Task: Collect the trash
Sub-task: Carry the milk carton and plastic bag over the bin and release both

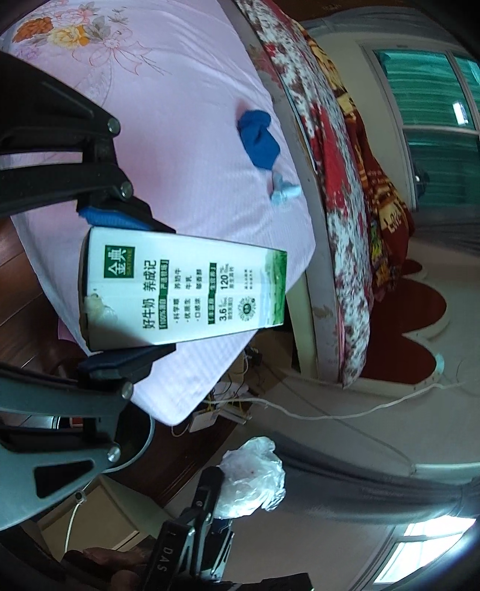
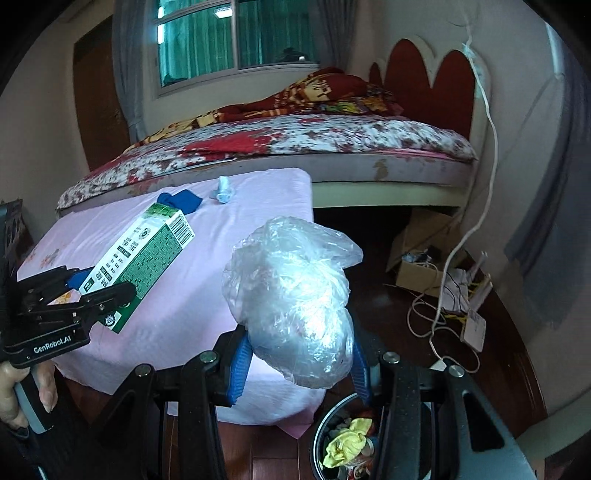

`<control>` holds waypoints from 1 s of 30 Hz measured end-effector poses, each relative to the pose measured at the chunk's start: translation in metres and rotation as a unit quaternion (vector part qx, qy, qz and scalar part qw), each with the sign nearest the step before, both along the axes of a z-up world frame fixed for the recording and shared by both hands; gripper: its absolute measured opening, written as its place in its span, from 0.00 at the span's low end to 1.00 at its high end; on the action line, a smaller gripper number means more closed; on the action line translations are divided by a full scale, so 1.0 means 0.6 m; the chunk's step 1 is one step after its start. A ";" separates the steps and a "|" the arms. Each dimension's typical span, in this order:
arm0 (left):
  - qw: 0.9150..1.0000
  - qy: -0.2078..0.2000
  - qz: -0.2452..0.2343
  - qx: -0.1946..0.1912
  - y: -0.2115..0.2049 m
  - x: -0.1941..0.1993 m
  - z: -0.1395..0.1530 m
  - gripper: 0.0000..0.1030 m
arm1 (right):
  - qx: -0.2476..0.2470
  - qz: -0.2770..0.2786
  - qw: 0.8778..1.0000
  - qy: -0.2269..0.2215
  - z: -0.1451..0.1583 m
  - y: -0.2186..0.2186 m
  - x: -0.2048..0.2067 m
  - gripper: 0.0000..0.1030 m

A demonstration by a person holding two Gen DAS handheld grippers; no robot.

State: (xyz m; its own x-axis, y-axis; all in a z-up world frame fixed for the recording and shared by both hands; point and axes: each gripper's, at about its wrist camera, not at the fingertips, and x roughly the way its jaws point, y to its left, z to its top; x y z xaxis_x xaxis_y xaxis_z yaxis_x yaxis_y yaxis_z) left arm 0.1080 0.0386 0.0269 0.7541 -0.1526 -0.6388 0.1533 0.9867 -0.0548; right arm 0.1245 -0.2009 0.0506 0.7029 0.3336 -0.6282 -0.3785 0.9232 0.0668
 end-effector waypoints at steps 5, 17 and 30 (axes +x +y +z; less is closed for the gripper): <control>1.000 -0.001 -0.027 0.008 -0.039 -0.010 -0.001 0.52 | 0.004 -0.019 1.000 0.006 -0.009 -0.042 -0.011 0.47; 0.994 0.022 -0.106 0.016 -0.160 -0.030 -0.033 0.52 | 0.001 -0.067 0.997 0.035 -0.047 -0.138 -0.037 0.47; 0.975 0.106 -0.194 0.020 -0.279 -0.045 -0.126 0.52 | -0.039 -0.108 0.986 0.121 -0.171 -0.248 -0.058 0.47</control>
State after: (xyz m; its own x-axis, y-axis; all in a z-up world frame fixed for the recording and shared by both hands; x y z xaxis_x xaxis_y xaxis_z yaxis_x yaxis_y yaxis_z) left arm 0.0807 -0.1288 -0.0488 0.4957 -0.3713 -0.7851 0.5045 0.8589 -0.0877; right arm 0.0898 -0.3499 -0.0520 0.5779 0.1378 -0.8044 -0.1547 0.9863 0.0578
